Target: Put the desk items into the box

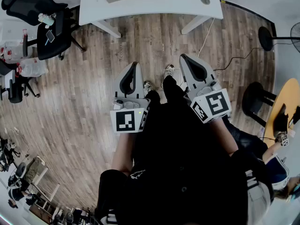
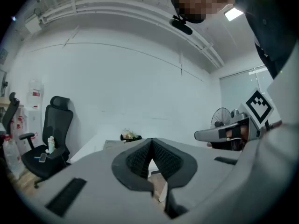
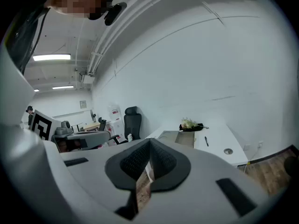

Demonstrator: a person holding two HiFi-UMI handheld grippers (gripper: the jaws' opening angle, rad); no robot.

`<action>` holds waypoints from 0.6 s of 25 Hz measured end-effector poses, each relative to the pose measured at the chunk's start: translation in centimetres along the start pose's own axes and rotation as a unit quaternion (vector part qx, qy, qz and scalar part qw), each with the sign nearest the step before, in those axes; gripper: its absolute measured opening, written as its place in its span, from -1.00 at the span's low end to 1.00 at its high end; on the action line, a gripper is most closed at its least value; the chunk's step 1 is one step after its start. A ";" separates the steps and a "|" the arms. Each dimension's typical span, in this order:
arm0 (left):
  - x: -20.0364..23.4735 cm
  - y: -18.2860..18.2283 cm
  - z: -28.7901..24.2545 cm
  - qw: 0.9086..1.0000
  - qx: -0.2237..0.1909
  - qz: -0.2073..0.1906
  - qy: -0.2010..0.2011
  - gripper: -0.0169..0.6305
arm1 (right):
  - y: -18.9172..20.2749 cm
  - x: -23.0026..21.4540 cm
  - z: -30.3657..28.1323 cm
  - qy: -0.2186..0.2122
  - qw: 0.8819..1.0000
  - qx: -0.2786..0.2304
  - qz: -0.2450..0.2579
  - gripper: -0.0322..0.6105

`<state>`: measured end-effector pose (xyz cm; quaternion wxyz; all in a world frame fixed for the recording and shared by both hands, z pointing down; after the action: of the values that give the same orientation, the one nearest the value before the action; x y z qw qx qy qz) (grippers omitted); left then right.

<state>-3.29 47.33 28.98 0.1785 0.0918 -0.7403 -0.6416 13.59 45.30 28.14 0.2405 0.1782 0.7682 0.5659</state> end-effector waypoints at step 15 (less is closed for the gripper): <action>1.5 -2.1 10.2 0.998 -0.053 -0.027 0.032 -0.92 | 0.5 10.9 3.6 0.007 0.999 -0.046 0.028 -0.90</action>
<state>-8.81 55.83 26.01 0.1887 0.1226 -0.6964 -0.6815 6.69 54.24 25.88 0.2274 0.1849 0.7374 0.6085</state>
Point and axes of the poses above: the fingertips, and each gripper's own axes: z backward along the fingers, x to its left, y out of its underside, the point moved 4 cm from there along z, backward along the fingers, and after that the axes turned 2 degrees about -x, right-handed, at the moved point
